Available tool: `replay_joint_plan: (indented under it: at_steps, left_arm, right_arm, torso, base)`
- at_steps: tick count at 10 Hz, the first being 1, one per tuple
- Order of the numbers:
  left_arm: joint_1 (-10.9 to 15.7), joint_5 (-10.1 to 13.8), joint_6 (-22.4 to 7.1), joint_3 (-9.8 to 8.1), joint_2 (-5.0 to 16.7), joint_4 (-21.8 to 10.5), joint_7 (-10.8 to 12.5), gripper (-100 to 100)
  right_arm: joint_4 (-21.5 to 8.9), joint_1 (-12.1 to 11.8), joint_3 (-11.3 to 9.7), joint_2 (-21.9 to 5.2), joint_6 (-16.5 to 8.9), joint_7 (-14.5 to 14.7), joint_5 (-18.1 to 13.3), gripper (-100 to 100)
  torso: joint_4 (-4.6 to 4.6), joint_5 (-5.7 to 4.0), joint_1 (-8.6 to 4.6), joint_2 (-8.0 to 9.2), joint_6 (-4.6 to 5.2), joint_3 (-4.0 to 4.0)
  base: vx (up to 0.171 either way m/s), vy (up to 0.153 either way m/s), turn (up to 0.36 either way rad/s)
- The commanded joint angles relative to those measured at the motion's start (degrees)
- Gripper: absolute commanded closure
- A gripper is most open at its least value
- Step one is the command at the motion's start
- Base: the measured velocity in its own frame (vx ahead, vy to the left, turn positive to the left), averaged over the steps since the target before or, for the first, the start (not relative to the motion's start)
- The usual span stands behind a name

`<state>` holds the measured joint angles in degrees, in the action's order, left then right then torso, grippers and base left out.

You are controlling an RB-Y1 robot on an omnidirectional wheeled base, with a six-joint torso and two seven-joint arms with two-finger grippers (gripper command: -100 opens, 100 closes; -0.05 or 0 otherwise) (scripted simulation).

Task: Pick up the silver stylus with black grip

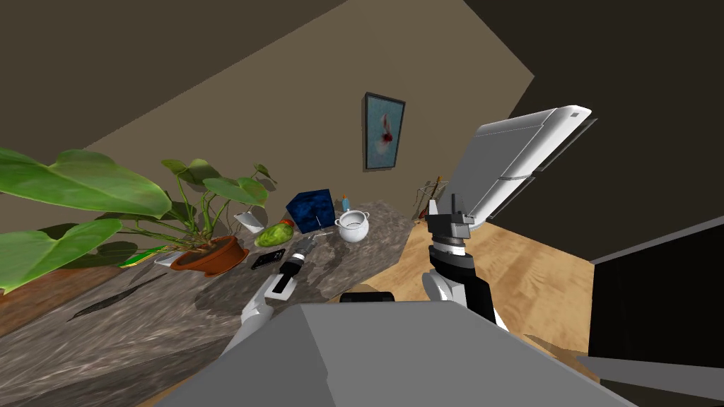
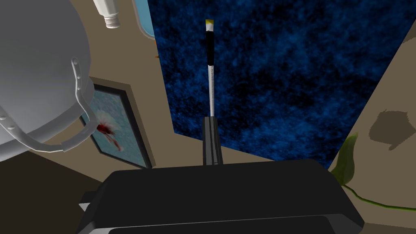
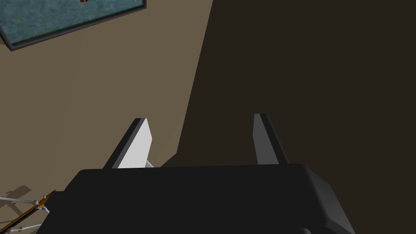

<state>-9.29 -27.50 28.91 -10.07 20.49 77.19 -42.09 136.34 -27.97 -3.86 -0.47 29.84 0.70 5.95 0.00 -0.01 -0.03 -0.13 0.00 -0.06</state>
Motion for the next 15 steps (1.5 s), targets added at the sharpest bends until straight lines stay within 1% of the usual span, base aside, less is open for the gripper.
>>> replay_joint_plan:
  at_steps: [1, 3, 4, 5, 10, 15]
  left_arm:
    - [0.00, 0.00, 0.00, 0.00, 0.00, 0.00, 0.00, 100]
    - [0.00, 0.00, 0.00, 0.00, 0.00, 0.00, 0.00, 100]
    - [0.00, 0.00, 0.00, 0.00, 0.00, 0.00, 0.00, 0]
    - [1.49, 0.14, -1.74, -0.78, 0.56, -0.81, 0.27, -100]
    - [5.01, 0.46, -5.85, -2.63, 1.91, -2.67, 0.85, -100]
    - [9.21, 0.82, -10.75, -4.86, 3.52, -4.87, 1.55, -100]
  right_arm:
    - [0.00, 0.00, 0.00, 0.00, 0.00, 0.00, 0.00, 0]
    - [0.00, 0.00, 0.00, 0.00, 0.00, 0.00, 0.00, 0]
    - [0.00, 0.00, 0.00, 0.00, 0.00, 0.00, 0.00, 0]
    - [0.00, 0.00, 0.00, 0.00, 0.00, 0.00, 0.00, 0]
    - [0.00, 0.00, 0.00, 0.00, 0.00, 0.00, 0.00, 0]
    - [0.00, 0.00, 0.00, 0.00, 0.00, 0.00, 0.00, 0]
  torso:
    - [0.00, 0.00, 0.00, 0.00, 0.00, 0.00]
    - [0.00, 0.00, 0.00, -0.01, 0.00, -0.01]
    - [0.00, 0.00, 0.00, -0.01, 0.00, -0.01]
    - [0.00, 0.00, 0.00, -0.01, 0.00, -0.01]
    - [-0.03, -0.04, -0.18, -0.14, 0.02, -0.08]
    - [-0.03, -0.04, -0.17, -0.12, 0.00, -0.07]
  base:
    - [0.000, 0.000, 0.000]
    - [0.000, 0.000, 0.000]
    - [0.000, 0.000, 0.000]
    - [0.020, -0.031, -0.067]
    - [0.030, -0.049, -0.047]
    - [0.029, -0.046, -0.052]
